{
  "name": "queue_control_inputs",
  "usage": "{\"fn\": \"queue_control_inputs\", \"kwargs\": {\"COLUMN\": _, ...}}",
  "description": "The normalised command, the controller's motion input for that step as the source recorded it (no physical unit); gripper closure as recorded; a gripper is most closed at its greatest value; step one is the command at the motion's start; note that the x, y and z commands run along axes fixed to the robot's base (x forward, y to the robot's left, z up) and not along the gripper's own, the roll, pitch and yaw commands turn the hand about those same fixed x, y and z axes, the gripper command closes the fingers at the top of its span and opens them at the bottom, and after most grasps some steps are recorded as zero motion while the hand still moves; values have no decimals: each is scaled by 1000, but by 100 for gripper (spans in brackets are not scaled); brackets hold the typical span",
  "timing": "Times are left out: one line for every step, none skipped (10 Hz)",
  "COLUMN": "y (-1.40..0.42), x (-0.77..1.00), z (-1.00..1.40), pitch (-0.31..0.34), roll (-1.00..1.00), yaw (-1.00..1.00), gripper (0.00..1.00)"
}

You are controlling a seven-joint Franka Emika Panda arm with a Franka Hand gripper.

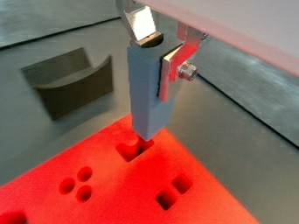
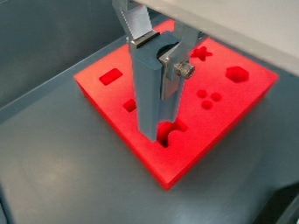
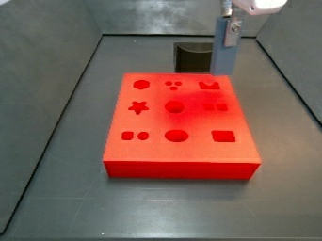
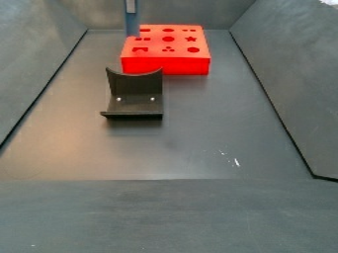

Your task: Insert the arch object.

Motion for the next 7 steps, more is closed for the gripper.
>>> {"fn": "queue_control_inputs", "kwargs": {"y": 0, "x": 243, "z": -103, "pitch": 150, "roll": 20, "yaw": -306, "gripper": 100}}
{"fn": "queue_control_inputs", "kwargs": {"y": 0, "x": 71, "z": -180, "pitch": 211, "roll": 136, "yaw": -211, "gripper": 100}}
{"fn": "queue_control_inputs", "kwargs": {"y": 0, "x": 0, "z": -260, "pitch": 297, "roll": 194, "yaw": -237, "gripper": 100}}
{"fn": "queue_control_inputs", "kwargs": {"y": 0, "x": 0, "z": -194, "pitch": 366, "roll": 210, "yaw": -223, "gripper": 100}}
{"fn": "queue_control_inputs", "kwargs": {"y": 0, "x": 0, "z": -37, "pitch": 443, "roll": 203, "yaw": -229, "gripper": 100}}
{"fn": "queue_control_inputs", "kwargs": {"y": 0, "x": 151, "z": 0, "pitch": 456, "roll": 143, "yaw": -294, "gripper": 100}}
{"fn": "queue_control_inputs", "kwargs": {"y": -29, "x": 194, "z": -20, "pitch": 233, "roll": 86, "yaw": -257, "gripper": 100}}
